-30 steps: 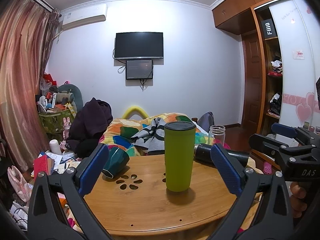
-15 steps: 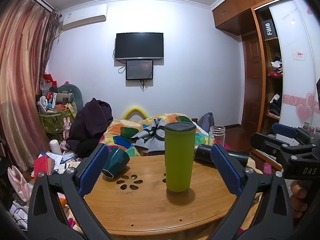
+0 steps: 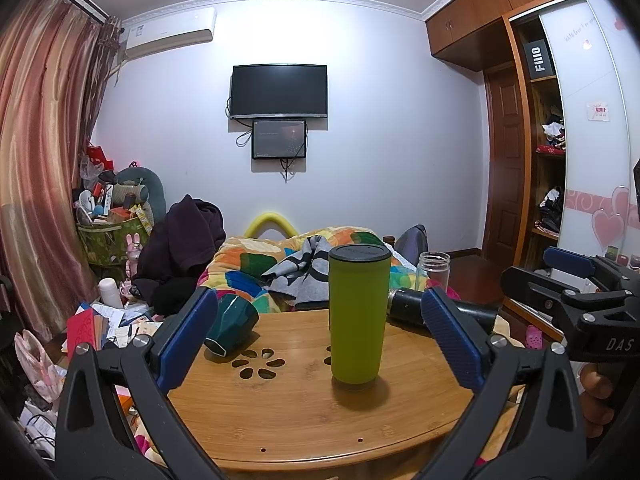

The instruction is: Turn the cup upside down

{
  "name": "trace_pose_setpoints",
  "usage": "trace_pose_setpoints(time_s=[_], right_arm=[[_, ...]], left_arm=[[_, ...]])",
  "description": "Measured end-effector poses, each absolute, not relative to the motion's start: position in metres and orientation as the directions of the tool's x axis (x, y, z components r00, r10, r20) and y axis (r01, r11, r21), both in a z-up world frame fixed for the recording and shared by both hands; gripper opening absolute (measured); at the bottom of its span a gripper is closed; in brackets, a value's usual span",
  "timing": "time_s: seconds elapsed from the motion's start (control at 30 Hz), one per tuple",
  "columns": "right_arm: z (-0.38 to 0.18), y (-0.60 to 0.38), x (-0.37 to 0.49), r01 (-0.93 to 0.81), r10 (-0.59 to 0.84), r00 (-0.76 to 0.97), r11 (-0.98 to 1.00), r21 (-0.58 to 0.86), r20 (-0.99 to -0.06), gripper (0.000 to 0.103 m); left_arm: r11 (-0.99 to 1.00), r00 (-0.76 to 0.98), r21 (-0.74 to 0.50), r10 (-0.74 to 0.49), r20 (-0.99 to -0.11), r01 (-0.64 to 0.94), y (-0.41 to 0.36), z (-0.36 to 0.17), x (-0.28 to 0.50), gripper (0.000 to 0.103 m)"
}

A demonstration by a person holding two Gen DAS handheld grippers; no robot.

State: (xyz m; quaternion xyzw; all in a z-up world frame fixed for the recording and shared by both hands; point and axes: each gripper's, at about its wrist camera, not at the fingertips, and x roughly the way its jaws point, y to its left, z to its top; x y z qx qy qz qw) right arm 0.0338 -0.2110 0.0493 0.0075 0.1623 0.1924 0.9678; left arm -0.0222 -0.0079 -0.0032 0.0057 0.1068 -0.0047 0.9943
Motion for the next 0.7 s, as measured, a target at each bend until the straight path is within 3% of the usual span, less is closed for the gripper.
trace_pose_setpoints(time_s=[0.7], right_arm=[[0.0509,-0.2093,0.033,-0.371,0.377,0.872,0.925,0.079,-0.311,0.103]], left_arm=[[1.0,0.971,-0.013,-0.022,-0.239,0.019,-0.0095,-0.0061,-0.0169,0.103]])
